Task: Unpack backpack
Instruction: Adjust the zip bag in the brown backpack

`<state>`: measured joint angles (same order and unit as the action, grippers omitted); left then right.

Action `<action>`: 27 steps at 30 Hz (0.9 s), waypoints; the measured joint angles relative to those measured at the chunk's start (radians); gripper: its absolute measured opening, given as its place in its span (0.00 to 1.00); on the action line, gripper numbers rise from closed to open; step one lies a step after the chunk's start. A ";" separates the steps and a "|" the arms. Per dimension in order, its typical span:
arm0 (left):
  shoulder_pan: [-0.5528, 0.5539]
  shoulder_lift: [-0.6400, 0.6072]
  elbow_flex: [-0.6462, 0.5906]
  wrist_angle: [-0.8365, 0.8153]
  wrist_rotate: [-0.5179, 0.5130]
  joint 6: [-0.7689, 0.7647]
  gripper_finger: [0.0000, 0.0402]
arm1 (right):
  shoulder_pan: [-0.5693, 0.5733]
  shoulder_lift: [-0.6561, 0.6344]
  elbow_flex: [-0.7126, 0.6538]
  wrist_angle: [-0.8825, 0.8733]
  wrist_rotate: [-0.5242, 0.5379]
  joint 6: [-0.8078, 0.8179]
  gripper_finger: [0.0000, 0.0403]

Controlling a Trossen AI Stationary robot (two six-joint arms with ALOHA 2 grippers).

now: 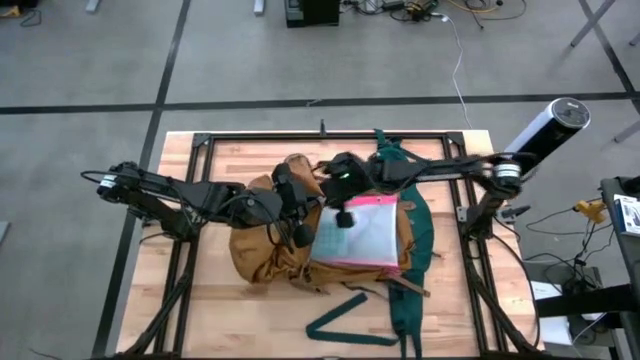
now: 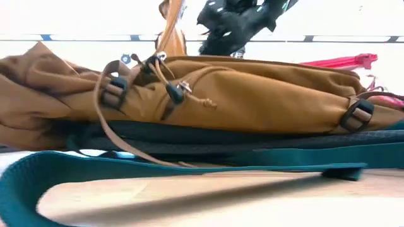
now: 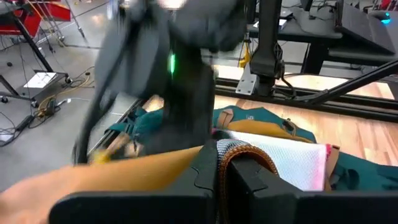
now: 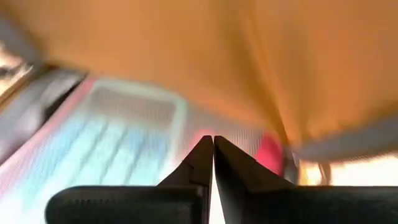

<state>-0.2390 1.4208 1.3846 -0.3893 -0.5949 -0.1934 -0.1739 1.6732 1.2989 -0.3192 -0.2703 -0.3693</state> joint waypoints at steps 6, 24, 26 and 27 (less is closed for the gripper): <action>-0.001 0.000 -0.003 -0.004 0.000 0.008 0.00 | 0.011 -0.267 -0.008 -0.522 0.035 0.015 0.00; 0.001 0.000 -0.007 0.031 0.003 0.116 0.00 | 0.039 -0.551 -0.630 -0.165 0.112 0.399 0.00; 0.001 0.001 -0.011 0.035 0.003 0.107 0.00 | 0.039 -0.462 -0.639 0.038 0.110 0.410 0.00; 0.001 0.004 -0.014 0.041 0.003 0.102 0.00 | 0.038 -0.409 -0.634 0.133 0.111 0.417 0.00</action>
<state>-0.2376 1.4248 1.3709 -0.3484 -0.5921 -0.0914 -0.1356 1.2643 0.6648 -0.1861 -0.1589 0.0475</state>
